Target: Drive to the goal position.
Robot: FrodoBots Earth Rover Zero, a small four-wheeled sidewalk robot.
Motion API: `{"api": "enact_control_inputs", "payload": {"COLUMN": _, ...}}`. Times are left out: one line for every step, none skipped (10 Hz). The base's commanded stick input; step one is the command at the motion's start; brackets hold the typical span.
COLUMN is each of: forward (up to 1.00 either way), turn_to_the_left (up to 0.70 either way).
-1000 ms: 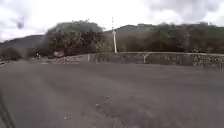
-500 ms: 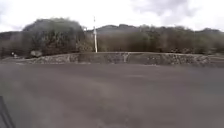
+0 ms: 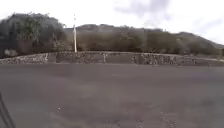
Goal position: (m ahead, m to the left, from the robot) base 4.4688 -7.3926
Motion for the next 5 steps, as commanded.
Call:
{"api": "enact_control_inputs", "payload": {"forward": 0.0, "turn_to_the_left": -0.45}}
{"api": "enact_control_inputs", "payload": {"forward": 0.0, "turn_to_the_left": -0.45}}
{"api": "enact_control_inputs", "payload": {"forward": 0.0, "turn_to_the_left": -0.45}}
{"api": "enact_control_inputs", "payload": {"forward": 0.0, "turn_to_the_left": -0.45}}
{"api": "enact_control_inputs", "payload": {"forward": 0.0, "turn_to_the_left": -0.45}}
